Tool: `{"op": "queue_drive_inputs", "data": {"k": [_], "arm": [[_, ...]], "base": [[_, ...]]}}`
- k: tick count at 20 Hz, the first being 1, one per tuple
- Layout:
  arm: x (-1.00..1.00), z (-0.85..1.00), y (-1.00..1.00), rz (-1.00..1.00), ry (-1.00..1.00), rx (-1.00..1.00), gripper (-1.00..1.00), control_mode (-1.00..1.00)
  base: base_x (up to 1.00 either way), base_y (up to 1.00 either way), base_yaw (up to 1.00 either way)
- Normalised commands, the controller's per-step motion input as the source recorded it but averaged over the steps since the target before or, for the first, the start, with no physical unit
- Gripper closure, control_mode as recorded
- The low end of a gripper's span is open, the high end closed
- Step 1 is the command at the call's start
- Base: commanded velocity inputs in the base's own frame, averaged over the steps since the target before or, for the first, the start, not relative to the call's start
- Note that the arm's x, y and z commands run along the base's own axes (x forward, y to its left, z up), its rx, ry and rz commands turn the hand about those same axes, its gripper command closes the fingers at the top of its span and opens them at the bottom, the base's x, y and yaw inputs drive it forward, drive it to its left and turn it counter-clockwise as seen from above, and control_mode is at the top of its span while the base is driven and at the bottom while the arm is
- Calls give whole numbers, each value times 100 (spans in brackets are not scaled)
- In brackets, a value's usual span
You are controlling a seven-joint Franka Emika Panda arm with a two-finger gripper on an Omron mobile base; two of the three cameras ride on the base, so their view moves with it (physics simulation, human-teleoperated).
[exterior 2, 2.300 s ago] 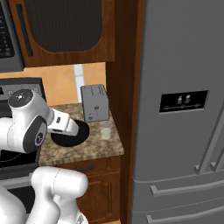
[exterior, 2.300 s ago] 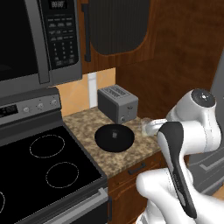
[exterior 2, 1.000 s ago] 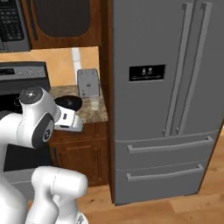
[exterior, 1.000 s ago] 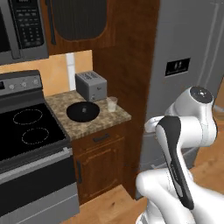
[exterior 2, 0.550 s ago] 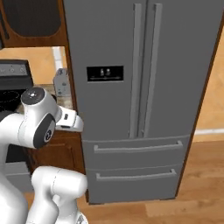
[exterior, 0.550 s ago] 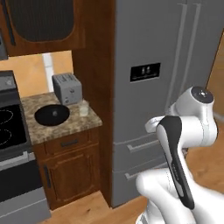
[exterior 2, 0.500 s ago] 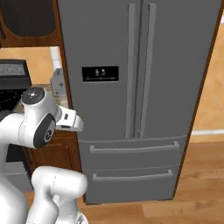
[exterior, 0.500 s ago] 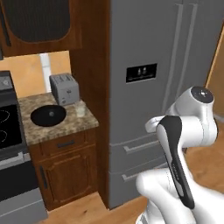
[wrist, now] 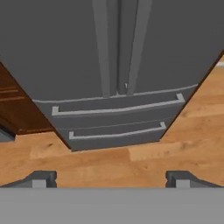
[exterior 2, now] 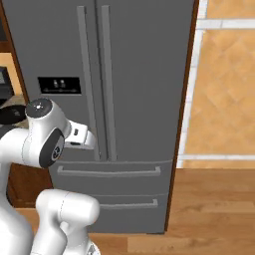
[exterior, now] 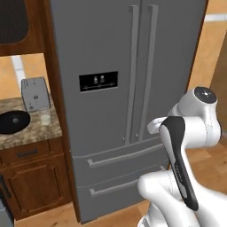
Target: Grab a lemon wedge from the fridge and one ice cube from the ice bowl, and put them in the glass of lemonade.
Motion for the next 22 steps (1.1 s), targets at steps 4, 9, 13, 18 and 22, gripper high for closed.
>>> {"op": "queue_drive_inputs", "data": {"k": [4, 9, 13, 18, 22], "arm": [[0, 0, 0, 0, 0, 0, -100, 100], [0, 0, 0, 0, 0, 0, -100, 100], [0, 0, 0, 0, 0, 0, -100, 100], [0, 0, 0, 0, 0, 0, -100, 100], [0, 0, 0, 0, 0, 0, -100, 100]], "base": [[-15, -30, 30], [-28, -21, 33], [-35, -58, 11], [-6, -47, 1], [0, -3, 1]]}}
